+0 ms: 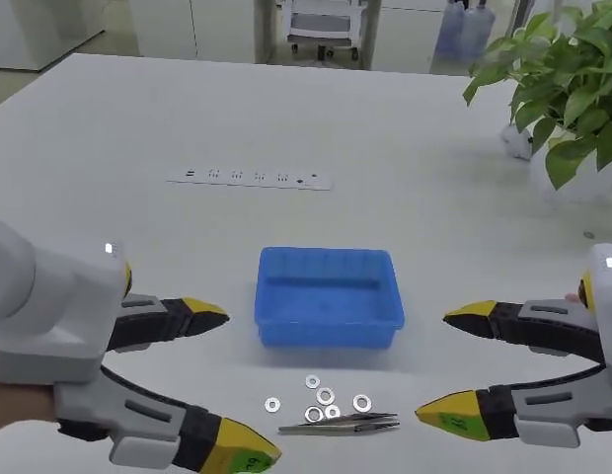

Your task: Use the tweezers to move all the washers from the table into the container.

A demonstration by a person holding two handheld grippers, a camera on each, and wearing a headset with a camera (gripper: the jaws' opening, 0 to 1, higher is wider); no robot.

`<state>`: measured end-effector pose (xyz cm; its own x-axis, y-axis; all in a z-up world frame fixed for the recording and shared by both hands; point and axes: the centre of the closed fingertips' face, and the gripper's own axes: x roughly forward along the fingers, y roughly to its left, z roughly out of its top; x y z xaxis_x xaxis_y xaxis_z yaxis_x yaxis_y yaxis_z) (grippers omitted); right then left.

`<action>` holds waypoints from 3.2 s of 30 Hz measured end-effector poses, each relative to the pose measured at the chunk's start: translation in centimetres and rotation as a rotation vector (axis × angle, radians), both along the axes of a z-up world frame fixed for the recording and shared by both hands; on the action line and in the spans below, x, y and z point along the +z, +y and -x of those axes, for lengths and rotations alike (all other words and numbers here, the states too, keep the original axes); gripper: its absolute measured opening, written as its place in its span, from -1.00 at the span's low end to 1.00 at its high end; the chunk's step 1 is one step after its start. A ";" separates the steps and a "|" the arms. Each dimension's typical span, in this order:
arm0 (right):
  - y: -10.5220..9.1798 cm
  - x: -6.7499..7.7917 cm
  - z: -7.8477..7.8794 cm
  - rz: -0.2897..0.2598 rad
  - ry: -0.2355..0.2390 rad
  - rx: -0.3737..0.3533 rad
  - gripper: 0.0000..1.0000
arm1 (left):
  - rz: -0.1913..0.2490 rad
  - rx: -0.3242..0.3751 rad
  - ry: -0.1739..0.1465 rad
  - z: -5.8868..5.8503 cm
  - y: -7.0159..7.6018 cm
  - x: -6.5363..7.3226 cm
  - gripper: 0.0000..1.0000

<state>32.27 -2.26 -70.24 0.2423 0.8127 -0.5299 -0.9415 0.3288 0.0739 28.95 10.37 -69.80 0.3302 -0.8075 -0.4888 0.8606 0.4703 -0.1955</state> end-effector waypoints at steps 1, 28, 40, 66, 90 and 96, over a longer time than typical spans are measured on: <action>0.0 0.0 0.0 0.000 0.000 0.000 0.32 | -0.003 -0.001 0.000 0.0 0.0 -0.1 0.88; 2.4 -3.8 1.9 0.088 -0.033 0.127 0.02 | -0.076 -0.066 -0.119 0.1 -2.0 -4.2 0.36; 4.8 -7.8 2.7 0.224 -0.082 0.347 -0.28 | -0.129 -0.082 -0.062 -0.9 -2.6 -7.5 -0.11; 5.3 -11.6 2.4 0.444 -0.113 0.554 -0.67 | -0.293 -0.212 -0.017 -0.3 -3.2 -11.5 -0.40; 5.5 -11.4 2.7 0.439 -0.136 0.481 -0.86 | -0.389 -0.313 -0.114 -0.4 -5.0 -11.6 -0.86; 5.6 -11.0 2.7 0.410 -0.130 0.446 -0.86 | -0.427 -0.324 -0.238 -0.4 -4.8 -11.4 -0.87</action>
